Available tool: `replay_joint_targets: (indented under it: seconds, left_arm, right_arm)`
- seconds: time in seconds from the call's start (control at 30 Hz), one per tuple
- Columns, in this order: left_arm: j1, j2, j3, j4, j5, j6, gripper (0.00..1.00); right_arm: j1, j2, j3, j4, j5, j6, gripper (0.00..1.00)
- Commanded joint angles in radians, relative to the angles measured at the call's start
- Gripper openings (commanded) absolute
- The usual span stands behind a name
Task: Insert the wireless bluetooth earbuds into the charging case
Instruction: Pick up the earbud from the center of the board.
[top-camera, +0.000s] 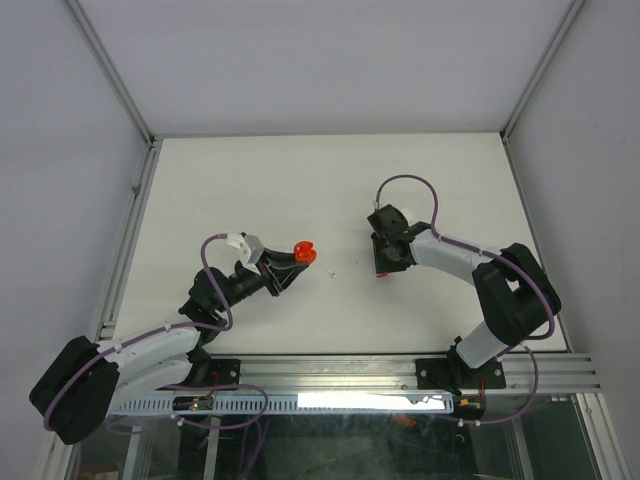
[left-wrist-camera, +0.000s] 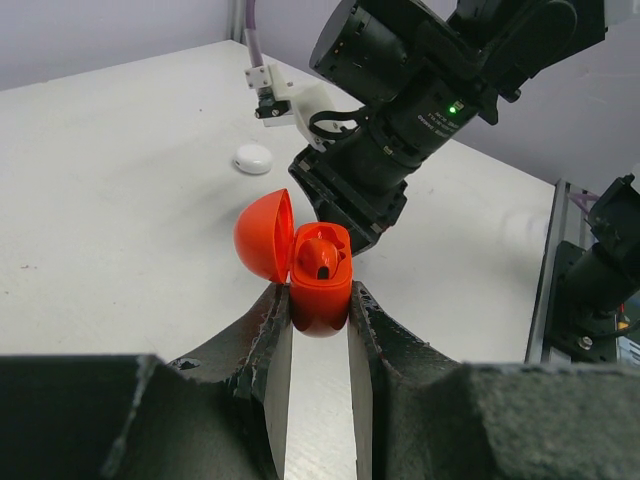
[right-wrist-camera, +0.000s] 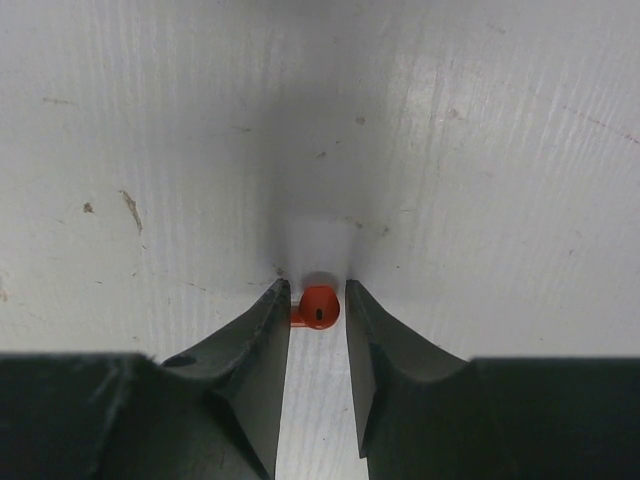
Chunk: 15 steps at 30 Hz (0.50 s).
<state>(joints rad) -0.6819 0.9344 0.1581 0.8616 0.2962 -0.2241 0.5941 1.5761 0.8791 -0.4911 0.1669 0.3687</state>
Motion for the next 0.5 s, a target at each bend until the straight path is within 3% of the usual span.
replay_joint_targets:
  seconds: [0.0, 0.47]
  left_arm:
    - [-0.009, 0.008, 0.027, 0.075, 0.031, -0.006, 0.00]
    - [-0.009, 0.046, 0.027, 0.125, 0.031, -0.006, 0.00]
  right_arm:
    - [0.000, -0.012, -0.009, -0.008, -0.028, 0.026, 0.31]
    - [0.046, -0.009, 0.007, -0.043, -0.017, 0.025, 0.30]
